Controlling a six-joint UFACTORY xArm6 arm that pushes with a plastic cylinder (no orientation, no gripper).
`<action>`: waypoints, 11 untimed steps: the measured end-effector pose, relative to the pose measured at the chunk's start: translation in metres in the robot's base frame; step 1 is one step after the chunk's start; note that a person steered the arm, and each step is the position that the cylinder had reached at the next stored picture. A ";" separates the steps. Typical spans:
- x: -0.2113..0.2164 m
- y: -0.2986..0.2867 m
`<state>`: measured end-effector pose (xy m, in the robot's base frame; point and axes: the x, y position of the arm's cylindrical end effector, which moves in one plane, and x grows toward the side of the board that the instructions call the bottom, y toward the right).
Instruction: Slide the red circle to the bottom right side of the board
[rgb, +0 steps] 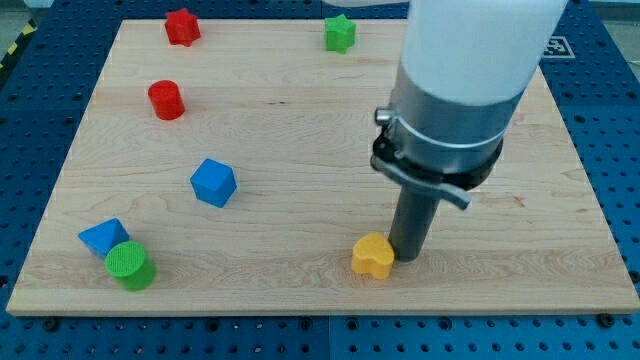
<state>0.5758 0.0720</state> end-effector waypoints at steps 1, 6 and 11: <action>0.002 0.000; -0.066 -0.054; -0.202 -0.371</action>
<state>0.3742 -0.2987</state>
